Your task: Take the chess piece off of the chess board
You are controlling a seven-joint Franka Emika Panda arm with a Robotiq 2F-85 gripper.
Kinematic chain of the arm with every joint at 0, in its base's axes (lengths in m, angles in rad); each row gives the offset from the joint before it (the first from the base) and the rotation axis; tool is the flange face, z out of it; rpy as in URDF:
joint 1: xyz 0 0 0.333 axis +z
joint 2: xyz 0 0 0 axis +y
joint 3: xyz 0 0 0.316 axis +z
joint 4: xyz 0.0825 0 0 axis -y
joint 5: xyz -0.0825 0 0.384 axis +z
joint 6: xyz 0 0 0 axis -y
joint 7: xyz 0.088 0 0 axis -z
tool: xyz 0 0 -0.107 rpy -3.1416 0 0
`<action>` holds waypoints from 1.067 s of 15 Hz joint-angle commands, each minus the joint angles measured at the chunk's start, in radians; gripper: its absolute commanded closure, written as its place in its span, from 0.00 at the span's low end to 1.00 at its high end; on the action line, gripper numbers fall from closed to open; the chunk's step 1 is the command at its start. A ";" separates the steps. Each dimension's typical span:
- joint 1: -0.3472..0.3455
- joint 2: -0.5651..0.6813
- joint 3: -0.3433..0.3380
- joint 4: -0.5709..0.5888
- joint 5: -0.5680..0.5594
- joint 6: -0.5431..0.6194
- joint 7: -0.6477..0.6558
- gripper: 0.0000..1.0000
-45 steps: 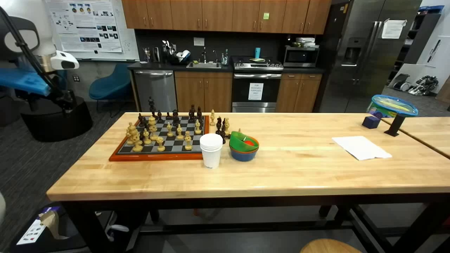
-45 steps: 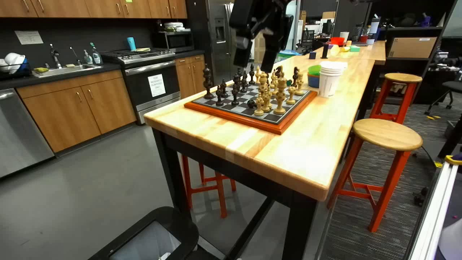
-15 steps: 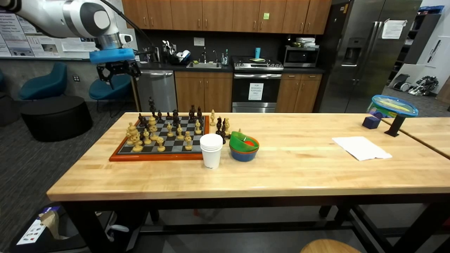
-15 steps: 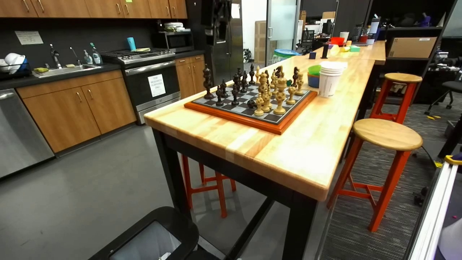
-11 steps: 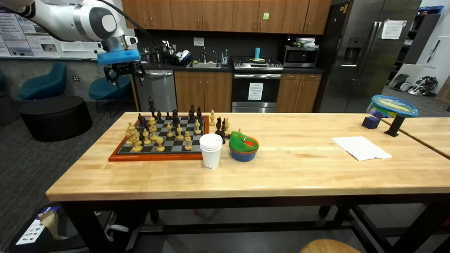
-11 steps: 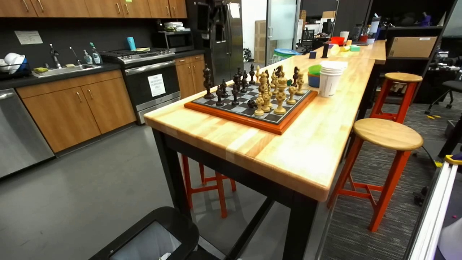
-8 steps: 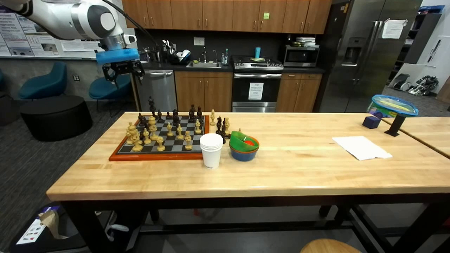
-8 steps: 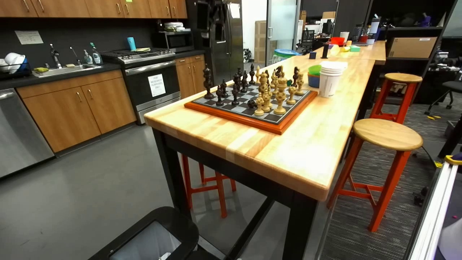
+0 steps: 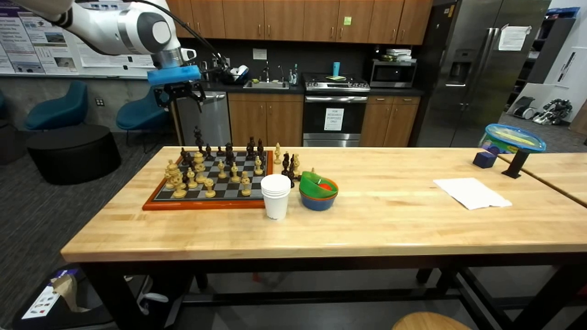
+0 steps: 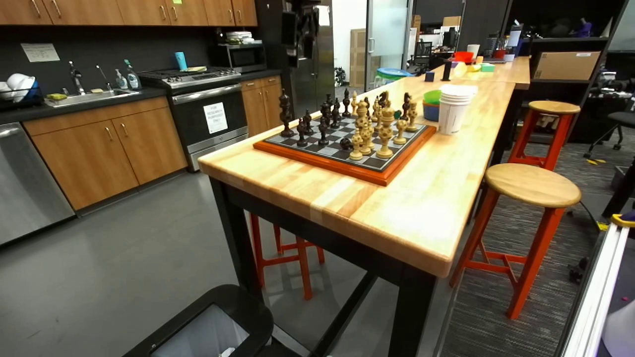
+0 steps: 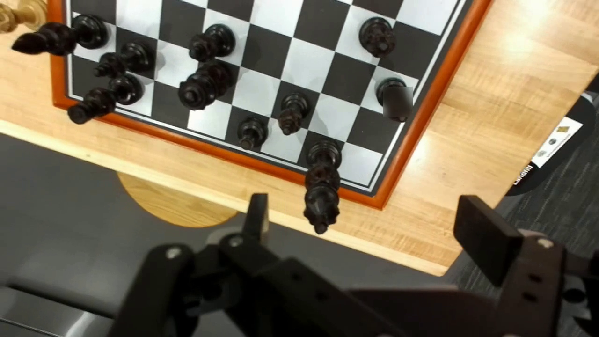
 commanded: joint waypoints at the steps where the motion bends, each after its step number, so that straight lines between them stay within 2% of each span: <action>1: -0.034 0.111 0.007 0.141 -0.005 -0.048 -0.040 0.00; 8: -0.064 0.291 0.017 0.336 -0.004 -0.109 -0.050 0.00; 16: -0.072 0.392 0.020 0.470 -0.006 -0.186 -0.045 0.00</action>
